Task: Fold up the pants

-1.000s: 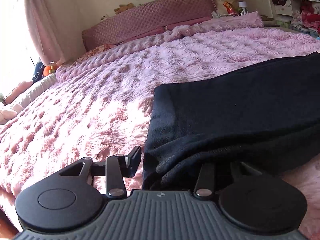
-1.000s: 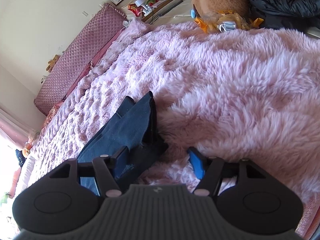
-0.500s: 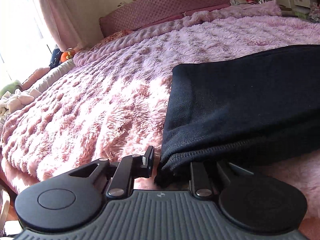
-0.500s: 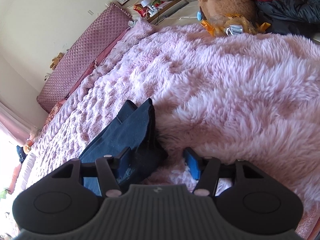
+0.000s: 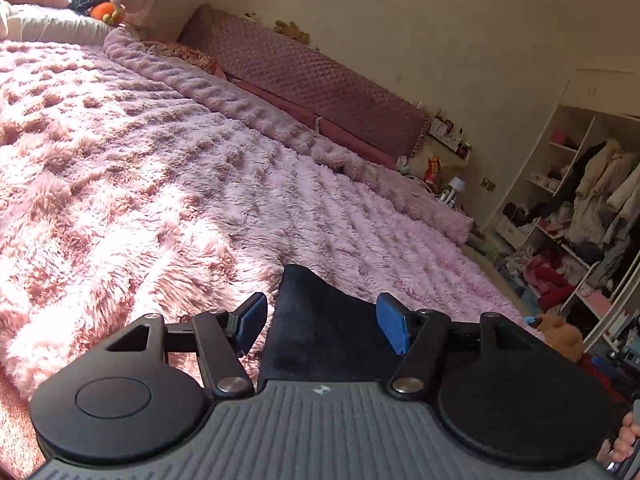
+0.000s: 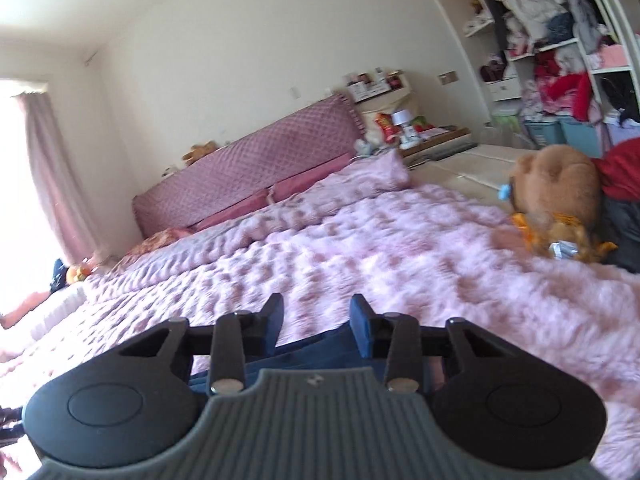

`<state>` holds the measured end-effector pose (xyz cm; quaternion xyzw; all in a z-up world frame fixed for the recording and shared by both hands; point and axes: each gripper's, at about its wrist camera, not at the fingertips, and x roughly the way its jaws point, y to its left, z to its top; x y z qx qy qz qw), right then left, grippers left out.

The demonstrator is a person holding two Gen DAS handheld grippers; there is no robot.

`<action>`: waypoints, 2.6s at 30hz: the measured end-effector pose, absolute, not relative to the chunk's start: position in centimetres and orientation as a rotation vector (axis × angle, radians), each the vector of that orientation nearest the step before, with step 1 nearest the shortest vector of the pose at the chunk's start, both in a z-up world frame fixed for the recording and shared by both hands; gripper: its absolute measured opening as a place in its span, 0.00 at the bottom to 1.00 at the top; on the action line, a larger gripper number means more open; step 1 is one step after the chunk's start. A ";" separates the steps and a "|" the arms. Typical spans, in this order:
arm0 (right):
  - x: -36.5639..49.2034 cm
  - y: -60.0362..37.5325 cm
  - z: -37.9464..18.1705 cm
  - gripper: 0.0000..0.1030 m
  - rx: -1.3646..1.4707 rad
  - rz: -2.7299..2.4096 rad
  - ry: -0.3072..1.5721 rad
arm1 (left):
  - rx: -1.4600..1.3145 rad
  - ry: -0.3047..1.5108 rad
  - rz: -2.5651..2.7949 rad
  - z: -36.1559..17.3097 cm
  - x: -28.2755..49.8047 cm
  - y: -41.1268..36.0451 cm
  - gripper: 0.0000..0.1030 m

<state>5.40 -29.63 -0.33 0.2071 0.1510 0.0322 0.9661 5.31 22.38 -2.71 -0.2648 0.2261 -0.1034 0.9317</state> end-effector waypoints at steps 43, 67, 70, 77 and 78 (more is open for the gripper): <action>11.2 -13.6 -6.5 0.00 0.240 0.237 0.940 | -1.184 1.050 -0.501 -16.6 18.3 26.0 0.47; 22.6 -23.3 -3.2 0.02 0.439 0.198 0.779 | -0.889 0.987 -0.491 -3.0 16.1 16.2 0.11; 19.9 -25.2 -2.6 0.02 0.434 0.254 0.801 | -0.873 0.956 -0.518 -0.9 16.3 14.1 0.11; 14.3 -30.2 -4.8 0.02 0.542 0.287 0.748 | -0.731 0.952 -0.569 3.7 16.6 5.3 0.11; 14.3 -31.0 -5.0 0.02 0.560 0.270 0.739 | -0.700 0.966 -0.563 3.8 16.6 3.6 0.11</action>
